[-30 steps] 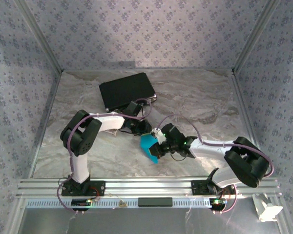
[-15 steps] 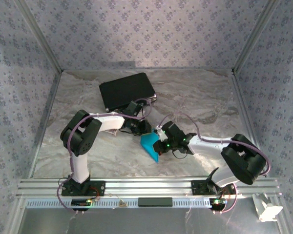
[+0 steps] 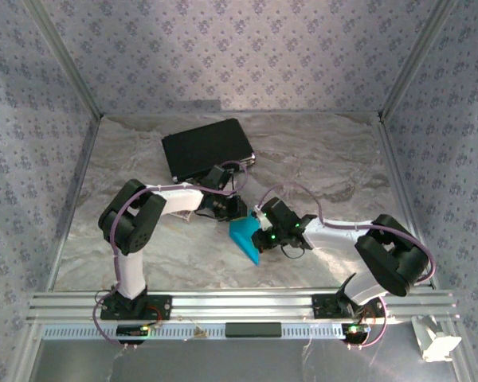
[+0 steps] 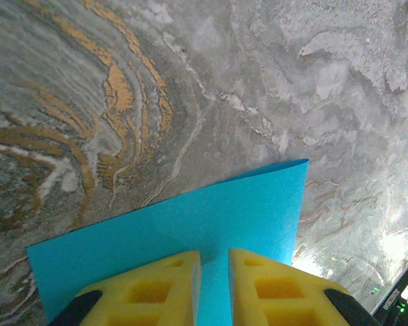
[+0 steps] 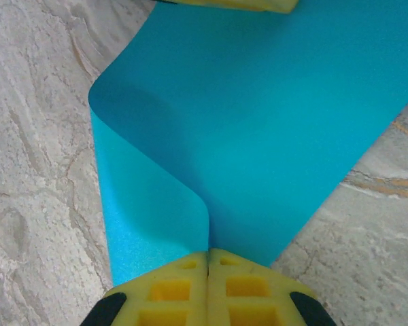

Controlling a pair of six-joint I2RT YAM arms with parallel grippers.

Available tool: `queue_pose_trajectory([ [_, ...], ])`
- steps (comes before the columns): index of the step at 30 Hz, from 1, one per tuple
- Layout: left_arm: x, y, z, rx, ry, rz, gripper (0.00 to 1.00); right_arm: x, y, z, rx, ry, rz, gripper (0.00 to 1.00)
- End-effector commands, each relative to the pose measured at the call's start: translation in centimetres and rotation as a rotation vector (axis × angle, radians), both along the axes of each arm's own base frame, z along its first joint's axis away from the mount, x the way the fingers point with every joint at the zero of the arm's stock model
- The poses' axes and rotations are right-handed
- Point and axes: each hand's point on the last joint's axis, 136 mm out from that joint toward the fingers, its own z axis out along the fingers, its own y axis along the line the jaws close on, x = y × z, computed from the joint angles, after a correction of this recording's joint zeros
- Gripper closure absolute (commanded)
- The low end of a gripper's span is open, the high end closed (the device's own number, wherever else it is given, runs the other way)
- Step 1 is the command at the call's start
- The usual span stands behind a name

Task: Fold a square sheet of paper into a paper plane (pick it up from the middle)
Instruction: Third fold the triangle at the center of the table.

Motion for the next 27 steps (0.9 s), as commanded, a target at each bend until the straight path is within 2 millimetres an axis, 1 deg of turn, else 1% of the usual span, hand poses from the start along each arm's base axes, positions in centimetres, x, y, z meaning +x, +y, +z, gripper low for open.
queue_pose_trajectory([
  [1,-1.25,0.96,-1.85,0.066,0.040,-0.007,0.81,0.39,-0.21,0.10,-0.021,0.006,-0.013,1.00],
  [5,-1.26,0.92,-1.80,0.067,0.037,-0.010,0.81,0.38,-0.31,-0.05,-0.026,0.007,-0.018,1.00],
  [16,-1.30,0.89,-1.86,0.068,0.039,-0.011,0.81,0.60,0.39,0.13,-0.009,0.011,-0.008,1.00],
  [27,-1.31,0.84,-1.83,0.068,0.037,-0.012,0.81,0.22,-0.24,-0.22,-0.038,0.028,-0.010,1.00],
])
